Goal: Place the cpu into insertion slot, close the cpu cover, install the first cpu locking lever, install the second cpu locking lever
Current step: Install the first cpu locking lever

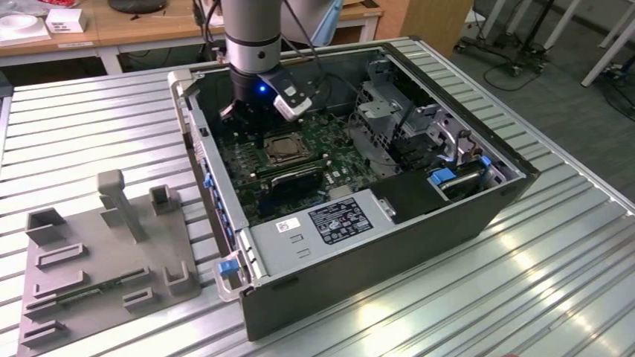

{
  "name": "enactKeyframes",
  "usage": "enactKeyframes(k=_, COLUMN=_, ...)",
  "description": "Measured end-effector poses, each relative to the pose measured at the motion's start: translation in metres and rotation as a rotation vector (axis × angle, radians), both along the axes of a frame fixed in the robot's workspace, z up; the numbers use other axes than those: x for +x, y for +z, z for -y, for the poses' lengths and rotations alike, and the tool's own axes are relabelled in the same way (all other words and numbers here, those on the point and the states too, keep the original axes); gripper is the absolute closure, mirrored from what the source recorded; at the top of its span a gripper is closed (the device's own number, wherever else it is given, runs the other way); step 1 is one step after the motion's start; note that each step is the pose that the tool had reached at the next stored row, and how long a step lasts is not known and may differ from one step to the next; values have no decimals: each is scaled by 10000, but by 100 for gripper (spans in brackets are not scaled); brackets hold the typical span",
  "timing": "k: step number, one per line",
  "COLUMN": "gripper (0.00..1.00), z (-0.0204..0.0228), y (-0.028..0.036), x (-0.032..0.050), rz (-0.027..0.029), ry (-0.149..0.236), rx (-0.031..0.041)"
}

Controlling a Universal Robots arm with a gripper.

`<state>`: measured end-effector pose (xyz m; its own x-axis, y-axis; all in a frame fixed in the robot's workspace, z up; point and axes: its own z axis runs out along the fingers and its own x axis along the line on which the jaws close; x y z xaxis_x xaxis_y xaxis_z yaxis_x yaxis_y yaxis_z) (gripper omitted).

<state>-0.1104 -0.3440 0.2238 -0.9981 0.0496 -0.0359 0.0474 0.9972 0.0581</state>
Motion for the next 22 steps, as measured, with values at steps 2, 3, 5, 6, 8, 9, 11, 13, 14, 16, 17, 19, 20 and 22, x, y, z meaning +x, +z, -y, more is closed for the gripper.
enactKeyframes(k=2, gripper=89, z=0, y=2, x=-4, rz=18, ry=1, rx=-1)
enactKeyframes(k=3, gripper=89, z=1, y=7, x=-4, rz=33, ry=2, rx=-1)
enactKeyframes(k=5, gripper=89, z=0, y=22, x=-4, rz=49, ry=0, rx=0)
enactKeyframes(k=6, gripper=89, z=0, y=32, x=-4, rz=56, ry=1, rx=0)
enactKeyframes(k=8, gripper=89, z=0, y=53, x=-4, rz=70, ry=1, rx=0)
enactKeyframes(k=9, gripper=89, z=0, y=64, x=-4, rz=76, ry=1, rx=0)
enactKeyframes(k=11, gripper=89, z=0, y=89, x=-4, rz=89, ry=1, rx=-1)
enactKeyframes(k=13, gripper=89, z=0, y=115, x=-4, rz=103, ry=1, rx=0)
enactKeyframes(k=14, gripper=89, z=0, y=128, x=-5, rz=108, ry=0, rx=0)
enactKeyframes(k=16, gripper=89, z=0, y=151, x=-5, rz=119, ry=1, rx=-1)
enactKeyframes(k=17, gripper=89, z=0, y=161, x=-4, rz=124, ry=1, rx=0)
enactKeyframes(k=19, gripper=89, z=0, y=182, x=-5, rz=138, ry=1, rx=-1)
enactKeyframes(k=20, gripper=89, z=0, y=189, x=-5, rz=146, ry=0, rx=0)
enactKeyframes(k=22, gripper=89, z=0, y=192, x=-4, rz=153, ry=1, rx=2)
